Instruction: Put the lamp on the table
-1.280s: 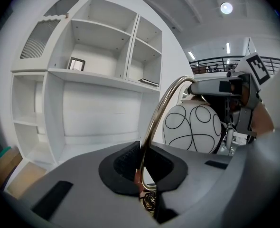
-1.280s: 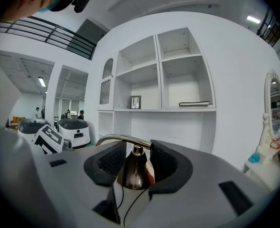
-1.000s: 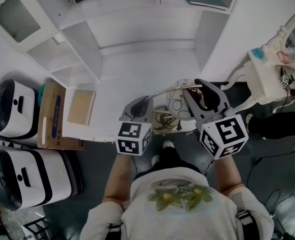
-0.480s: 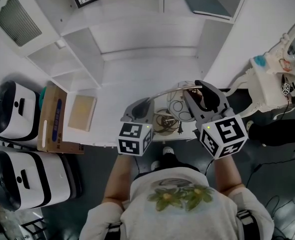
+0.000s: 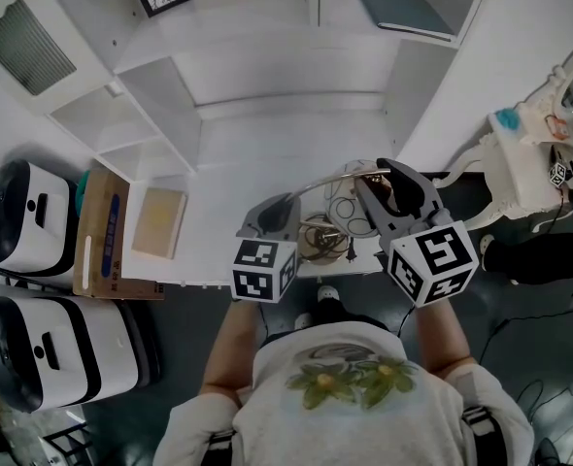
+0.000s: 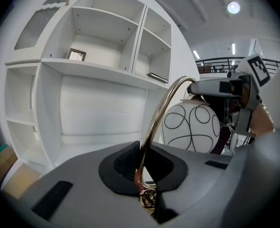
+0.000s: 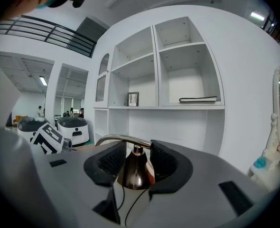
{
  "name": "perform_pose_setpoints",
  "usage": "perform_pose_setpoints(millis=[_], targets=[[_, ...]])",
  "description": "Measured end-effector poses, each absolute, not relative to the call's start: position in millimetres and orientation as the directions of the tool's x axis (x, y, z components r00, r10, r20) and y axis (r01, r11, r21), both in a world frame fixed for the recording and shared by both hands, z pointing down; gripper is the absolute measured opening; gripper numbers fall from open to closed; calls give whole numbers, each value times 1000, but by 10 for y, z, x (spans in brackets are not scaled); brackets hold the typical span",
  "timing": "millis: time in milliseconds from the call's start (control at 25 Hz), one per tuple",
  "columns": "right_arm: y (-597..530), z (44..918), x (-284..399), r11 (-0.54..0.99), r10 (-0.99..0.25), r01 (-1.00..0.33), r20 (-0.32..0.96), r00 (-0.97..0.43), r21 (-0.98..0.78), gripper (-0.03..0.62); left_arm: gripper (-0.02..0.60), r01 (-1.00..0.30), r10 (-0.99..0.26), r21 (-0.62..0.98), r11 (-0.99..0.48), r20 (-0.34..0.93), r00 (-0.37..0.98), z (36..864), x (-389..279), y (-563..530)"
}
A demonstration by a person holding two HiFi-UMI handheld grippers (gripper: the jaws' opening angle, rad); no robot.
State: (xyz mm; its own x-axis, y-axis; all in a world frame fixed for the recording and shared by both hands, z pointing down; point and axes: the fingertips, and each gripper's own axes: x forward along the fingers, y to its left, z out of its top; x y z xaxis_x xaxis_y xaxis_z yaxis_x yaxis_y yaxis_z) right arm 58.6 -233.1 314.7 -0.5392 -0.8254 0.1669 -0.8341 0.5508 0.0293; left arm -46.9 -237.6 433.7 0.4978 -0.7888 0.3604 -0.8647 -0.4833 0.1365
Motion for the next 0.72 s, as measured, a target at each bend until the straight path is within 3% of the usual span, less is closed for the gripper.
perform_pose_setpoints(millis=[720], targets=[[-2464, 3359, 519, 554, -817, -832, 204, -539, 20, 175, 38, -871, -777, 151, -468, 399, 487, 4555, -533, -2480]])
